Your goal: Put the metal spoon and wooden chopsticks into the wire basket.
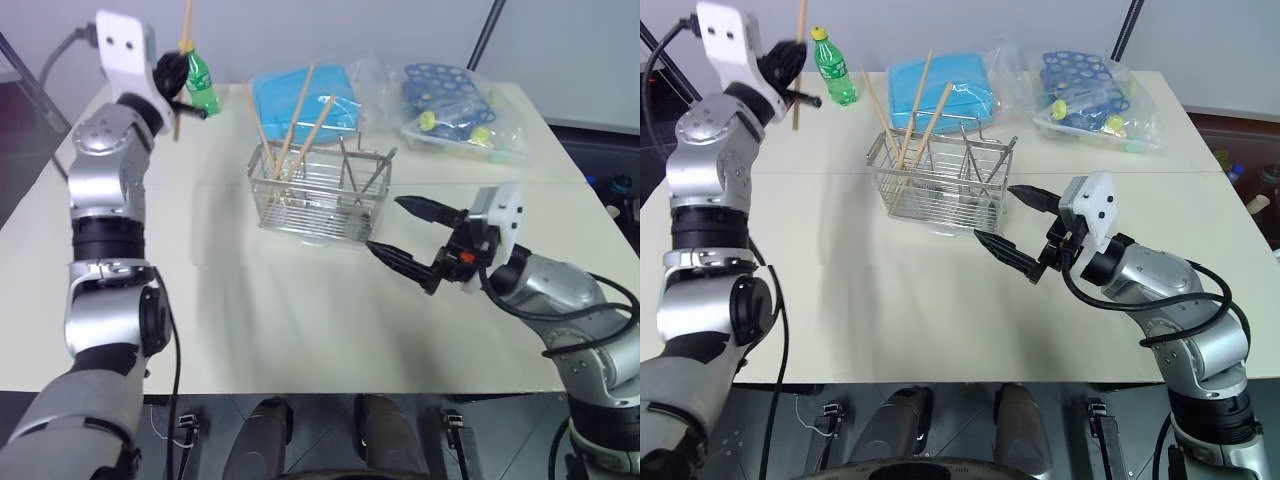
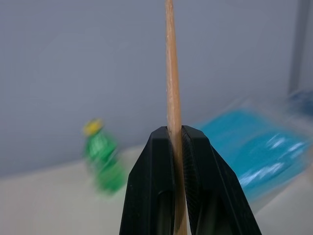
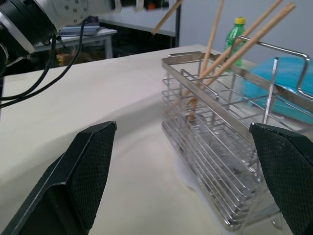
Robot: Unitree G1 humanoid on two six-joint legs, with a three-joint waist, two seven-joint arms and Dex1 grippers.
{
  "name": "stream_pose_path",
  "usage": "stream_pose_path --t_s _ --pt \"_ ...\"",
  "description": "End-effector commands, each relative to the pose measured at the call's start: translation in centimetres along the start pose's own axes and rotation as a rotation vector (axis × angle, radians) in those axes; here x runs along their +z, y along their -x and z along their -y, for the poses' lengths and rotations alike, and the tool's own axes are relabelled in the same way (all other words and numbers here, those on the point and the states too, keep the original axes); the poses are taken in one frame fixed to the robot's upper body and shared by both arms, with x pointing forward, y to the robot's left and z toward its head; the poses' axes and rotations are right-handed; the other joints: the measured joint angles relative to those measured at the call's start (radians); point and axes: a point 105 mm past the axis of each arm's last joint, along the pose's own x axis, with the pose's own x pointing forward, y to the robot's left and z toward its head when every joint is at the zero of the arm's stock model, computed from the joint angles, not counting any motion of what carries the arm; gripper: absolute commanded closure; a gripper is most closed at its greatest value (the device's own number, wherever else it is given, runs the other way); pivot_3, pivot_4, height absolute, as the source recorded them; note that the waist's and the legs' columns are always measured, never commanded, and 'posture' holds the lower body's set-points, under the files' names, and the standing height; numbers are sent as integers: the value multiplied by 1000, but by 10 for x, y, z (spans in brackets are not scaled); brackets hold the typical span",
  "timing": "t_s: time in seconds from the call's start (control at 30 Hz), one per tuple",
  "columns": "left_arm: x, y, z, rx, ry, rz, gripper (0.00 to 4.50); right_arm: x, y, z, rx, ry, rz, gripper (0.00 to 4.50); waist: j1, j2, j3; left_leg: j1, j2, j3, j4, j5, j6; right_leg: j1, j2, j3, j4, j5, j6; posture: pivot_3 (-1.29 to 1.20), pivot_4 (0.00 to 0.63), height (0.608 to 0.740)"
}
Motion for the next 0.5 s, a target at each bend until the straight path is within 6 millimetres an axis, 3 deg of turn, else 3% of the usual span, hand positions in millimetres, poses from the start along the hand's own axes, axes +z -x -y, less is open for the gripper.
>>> stream_pose_path --t_s 0.03,0.2,0.5 --pt "54 -7 14 -135 156 256 4447 13 3 -5 -34 47 51 0 -4 0 0 0 0 0 0 0 0 0 0 0 0 0 0 0 150 740" --pt "56 -12 36 -274 315 304 4447 13 5 -9 -67 44 58 0 -14 0 0 1 0 0 0 0 0 0 0 0 1 0 0 0 150 740" --pt "24 -9 70 -409 434 242 4447 14 7 -11 -101 42 65 0 -11 0 0 1 0 0 1 0 1 1 1 0 2 0 0 0 150 740"
